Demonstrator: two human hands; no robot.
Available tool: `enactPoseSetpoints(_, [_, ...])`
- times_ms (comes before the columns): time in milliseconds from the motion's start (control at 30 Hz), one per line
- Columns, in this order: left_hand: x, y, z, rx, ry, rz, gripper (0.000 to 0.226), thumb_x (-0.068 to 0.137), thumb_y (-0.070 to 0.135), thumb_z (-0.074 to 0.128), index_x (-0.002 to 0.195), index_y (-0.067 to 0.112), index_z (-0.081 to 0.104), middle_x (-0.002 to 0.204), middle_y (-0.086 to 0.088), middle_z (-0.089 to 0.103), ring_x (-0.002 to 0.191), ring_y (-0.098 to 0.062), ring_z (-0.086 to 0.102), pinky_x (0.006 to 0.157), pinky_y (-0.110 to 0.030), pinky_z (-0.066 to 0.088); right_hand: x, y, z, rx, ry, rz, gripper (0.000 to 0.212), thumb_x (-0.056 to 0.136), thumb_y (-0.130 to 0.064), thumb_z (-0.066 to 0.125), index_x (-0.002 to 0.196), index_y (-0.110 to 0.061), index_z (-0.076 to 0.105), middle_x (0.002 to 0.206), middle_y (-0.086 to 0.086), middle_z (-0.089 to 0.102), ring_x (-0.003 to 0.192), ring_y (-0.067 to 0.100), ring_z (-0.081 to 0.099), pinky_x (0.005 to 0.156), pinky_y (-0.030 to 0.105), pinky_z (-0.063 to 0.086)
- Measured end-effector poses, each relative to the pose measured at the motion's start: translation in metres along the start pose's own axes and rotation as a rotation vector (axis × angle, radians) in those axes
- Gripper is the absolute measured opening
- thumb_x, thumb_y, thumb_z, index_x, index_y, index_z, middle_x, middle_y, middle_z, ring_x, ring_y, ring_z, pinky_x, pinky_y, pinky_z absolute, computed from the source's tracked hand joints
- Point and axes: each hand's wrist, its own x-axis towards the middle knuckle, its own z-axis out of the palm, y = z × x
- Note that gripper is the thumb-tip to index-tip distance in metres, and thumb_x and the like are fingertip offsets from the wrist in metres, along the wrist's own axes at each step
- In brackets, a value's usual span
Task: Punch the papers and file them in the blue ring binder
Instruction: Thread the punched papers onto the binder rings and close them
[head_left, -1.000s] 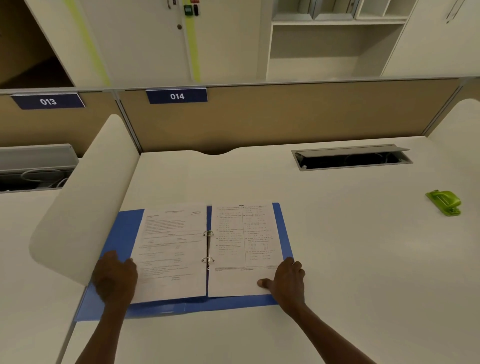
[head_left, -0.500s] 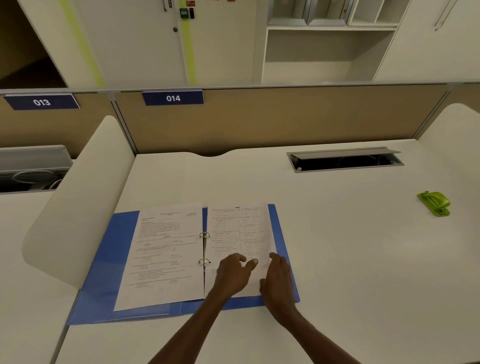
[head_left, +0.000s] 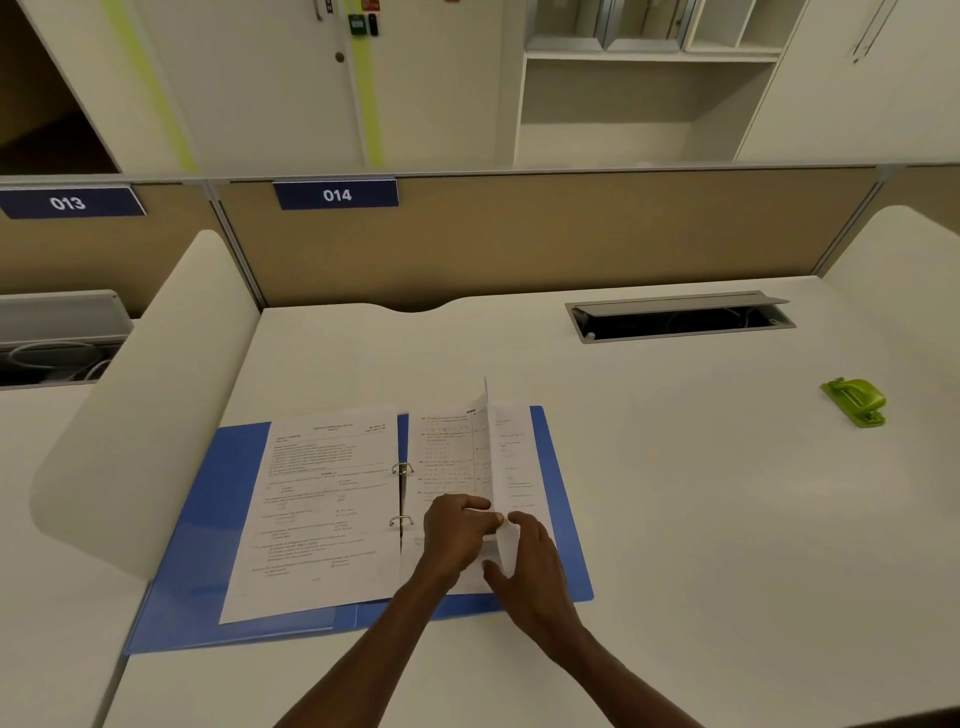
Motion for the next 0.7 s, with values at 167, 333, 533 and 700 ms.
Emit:
enactPoseSetpoints(167, [0.001, 0.001, -0.001, -0.051, 0.072, 0.009, 0.032, 0.073, 0.027, 0.079, 0.097, 0.008, 0.071, 0.089, 0.001, 0.067, 0.082, -0.015, 0.061, 0.074, -0.023, 0.048, 0.003, -0.007, 0.000, 0.065, 0.026, 0.036, 0.080, 0.073, -0.068, 0.059, 0.135, -0.022, 0.037, 0.136, -0.005, 0.050, 0.120, 0.013, 0.051, 0.109, 0.035, 0.041])
enactPoseSetpoints(333, [0.006, -0.003, -0.011, -0.278, 0.050, -0.063, 0.024, 0.071, 0.023, 0.080, 0.091, 0.011, 0.072, 0.091, -0.003, 0.072, 0.084, -0.021, 0.068, 0.080, -0.037, 0.058, 0.011, -0.009, -0.008, 0.173, 0.077, 0.185, 0.090, 0.072, -0.067, 0.059, 0.143, -0.019, 0.029, 0.142, 0.001, 0.045, 0.125, 0.022, 0.050, 0.104, 0.042, 0.046])
enactPoseSetpoints(533, [0.004, -0.003, -0.038, -0.381, 0.027, -0.110, 0.019, 0.080, 0.017, 0.074, 0.097, 0.015, 0.066, 0.101, -0.003, 0.068, 0.088, -0.021, 0.066, 0.069, -0.027, 0.056, 0.023, 0.003, -0.030, 0.278, 0.124, 0.331, 0.055, 0.091, -0.026, 0.062, 0.136, -0.009, 0.036, 0.120, 0.007, 0.055, 0.100, 0.017, 0.053, 0.081, 0.027, 0.050])
enactPoseSetpoints(700, [-0.002, -0.001, -0.087, -0.184, 0.095, -0.045, 0.012, 0.088, 0.019, 0.063, 0.077, 0.024, 0.064, 0.090, -0.003, 0.067, 0.083, -0.020, 0.063, 0.073, -0.033, 0.052, 0.033, 0.022, -0.040, 0.137, 0.065, 0.349, 0.023, 0.085, -0.012, 0.066, 0.103, -0.011, 0.053, 0.103, 0.005, 0.061, 0.087, 0.015, 0.056, 0.070, 0.019, 0.046])
